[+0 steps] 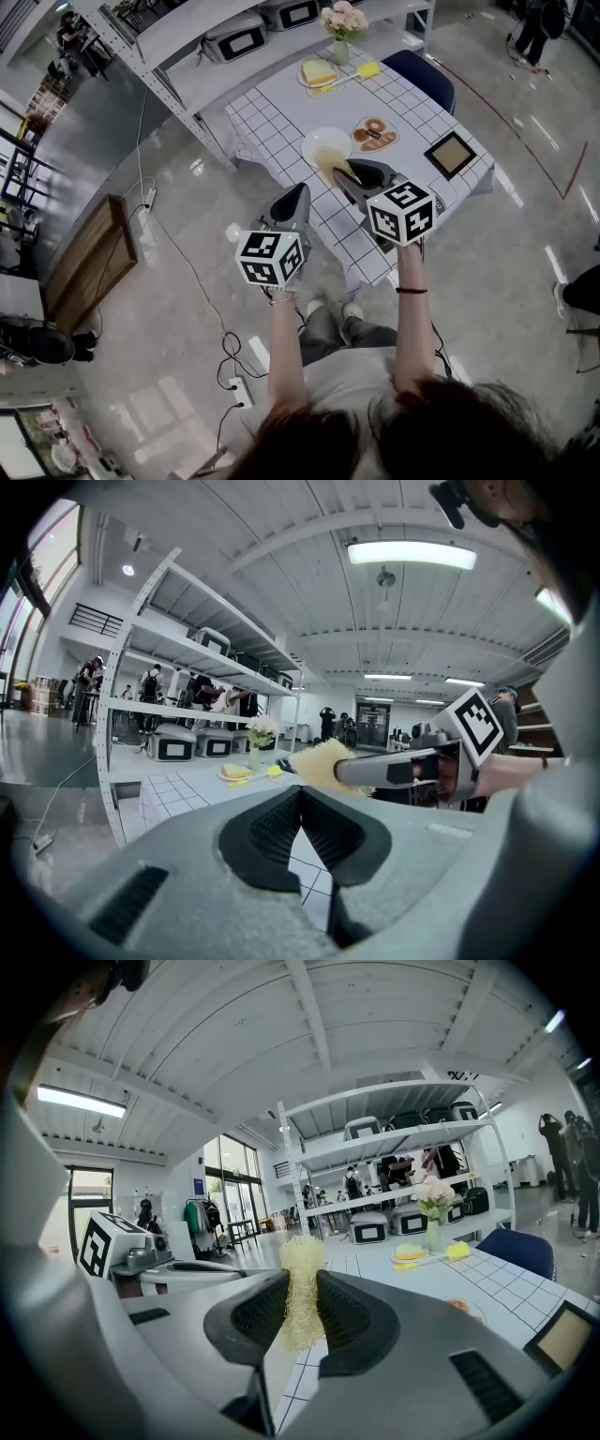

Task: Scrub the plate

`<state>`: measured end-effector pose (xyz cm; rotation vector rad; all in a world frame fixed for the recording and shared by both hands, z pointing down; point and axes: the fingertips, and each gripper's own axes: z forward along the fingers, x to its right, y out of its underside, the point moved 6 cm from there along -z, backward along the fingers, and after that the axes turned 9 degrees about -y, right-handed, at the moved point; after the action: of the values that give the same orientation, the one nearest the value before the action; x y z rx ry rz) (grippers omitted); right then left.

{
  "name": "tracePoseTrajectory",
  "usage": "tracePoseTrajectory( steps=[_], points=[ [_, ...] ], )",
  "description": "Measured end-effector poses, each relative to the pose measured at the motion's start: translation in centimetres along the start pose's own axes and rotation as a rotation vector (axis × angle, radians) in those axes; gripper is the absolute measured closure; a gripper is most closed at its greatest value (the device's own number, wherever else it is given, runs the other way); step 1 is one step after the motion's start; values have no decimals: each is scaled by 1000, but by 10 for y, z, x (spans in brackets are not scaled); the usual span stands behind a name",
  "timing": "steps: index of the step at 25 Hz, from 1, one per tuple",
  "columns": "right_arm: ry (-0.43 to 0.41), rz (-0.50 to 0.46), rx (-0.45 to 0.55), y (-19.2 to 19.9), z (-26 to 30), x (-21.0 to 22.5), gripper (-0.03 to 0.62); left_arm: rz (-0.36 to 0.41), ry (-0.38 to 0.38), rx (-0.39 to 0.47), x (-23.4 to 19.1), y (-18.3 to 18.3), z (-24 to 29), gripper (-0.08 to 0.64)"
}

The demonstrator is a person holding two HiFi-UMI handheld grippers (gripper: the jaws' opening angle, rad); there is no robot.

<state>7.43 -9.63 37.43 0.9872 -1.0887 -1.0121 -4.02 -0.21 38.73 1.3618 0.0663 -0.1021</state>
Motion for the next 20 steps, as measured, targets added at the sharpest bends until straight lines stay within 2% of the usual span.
tracePoseTrajectory(
  steps=[7,20],
  points=[
    [41,29,-31,8,16,20,512,-8,42,-27,-14,5,27,549],
    [245,104,-24,5,65,67,512,-3,240,-104,-78,3,98,549]
  ],
)
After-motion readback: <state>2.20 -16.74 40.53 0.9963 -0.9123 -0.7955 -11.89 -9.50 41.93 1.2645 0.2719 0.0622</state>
